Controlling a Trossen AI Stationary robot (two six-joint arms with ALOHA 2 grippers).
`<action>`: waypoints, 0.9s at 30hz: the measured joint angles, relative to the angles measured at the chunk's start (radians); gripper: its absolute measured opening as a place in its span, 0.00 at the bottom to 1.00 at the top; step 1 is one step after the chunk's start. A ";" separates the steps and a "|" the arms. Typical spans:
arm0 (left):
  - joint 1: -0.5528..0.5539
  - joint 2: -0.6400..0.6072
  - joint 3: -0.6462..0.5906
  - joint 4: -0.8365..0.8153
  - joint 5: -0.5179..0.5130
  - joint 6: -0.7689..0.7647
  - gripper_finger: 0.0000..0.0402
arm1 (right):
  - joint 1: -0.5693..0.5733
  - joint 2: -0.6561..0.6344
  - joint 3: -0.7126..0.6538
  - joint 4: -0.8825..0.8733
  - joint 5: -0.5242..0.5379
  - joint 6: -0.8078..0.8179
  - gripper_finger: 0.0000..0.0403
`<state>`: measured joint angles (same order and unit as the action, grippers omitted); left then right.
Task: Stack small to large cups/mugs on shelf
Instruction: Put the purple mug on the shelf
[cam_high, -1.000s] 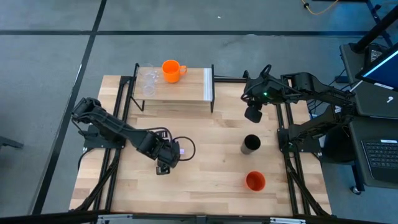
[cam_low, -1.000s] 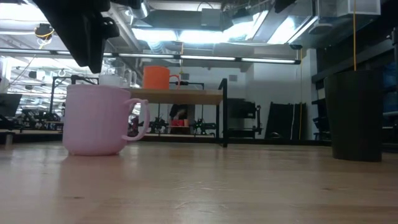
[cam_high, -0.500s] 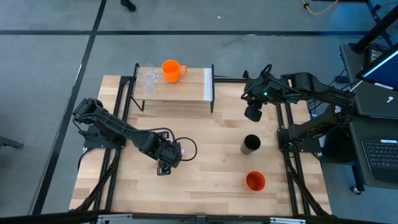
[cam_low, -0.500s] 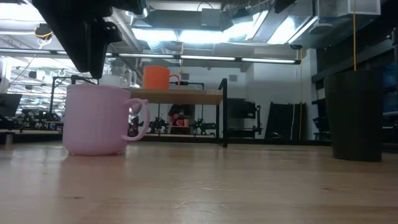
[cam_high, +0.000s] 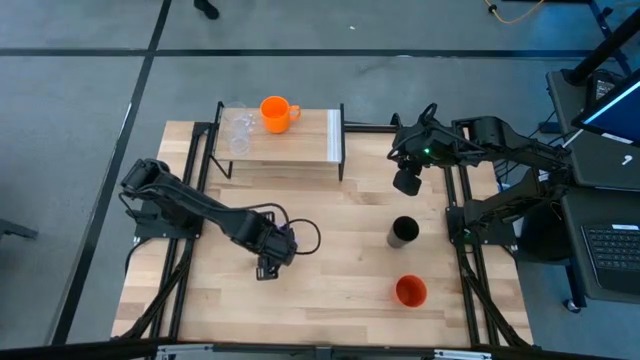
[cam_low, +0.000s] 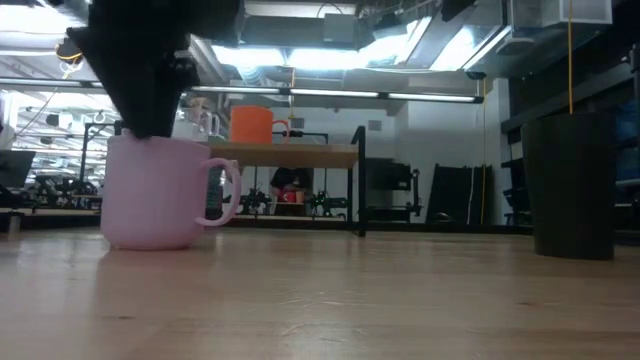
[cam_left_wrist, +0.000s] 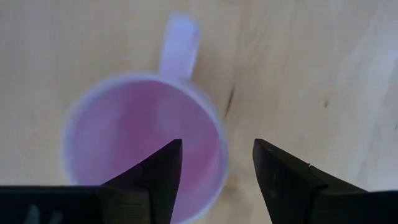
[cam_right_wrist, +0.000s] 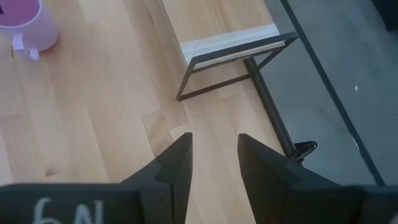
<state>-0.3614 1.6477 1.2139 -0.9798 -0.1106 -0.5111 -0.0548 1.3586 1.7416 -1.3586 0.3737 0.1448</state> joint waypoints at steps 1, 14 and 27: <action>0.004 0.002 -0.019 0.005 0.012 -0.001 0.48 | 0.000 0.000 0.000 0.000 0.000 0.000 0.32; 0.015 0.002 -0.183 0.174 0.038 -0.003 0.48 | 0.000 0.000 0.000 0.000 0.000 0.000 0.32; 0.016 0.002 -0.232 0.234 0.062 -0.002 0.40 | 0.000 0.000 0.000 0.000 0.001 0.000 0.32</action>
<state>-0.3450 1.6501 0.9821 -0.7456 -0.0488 -0.5135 -0.0551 1.3586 1.7416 -1.3582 0.3744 0.1448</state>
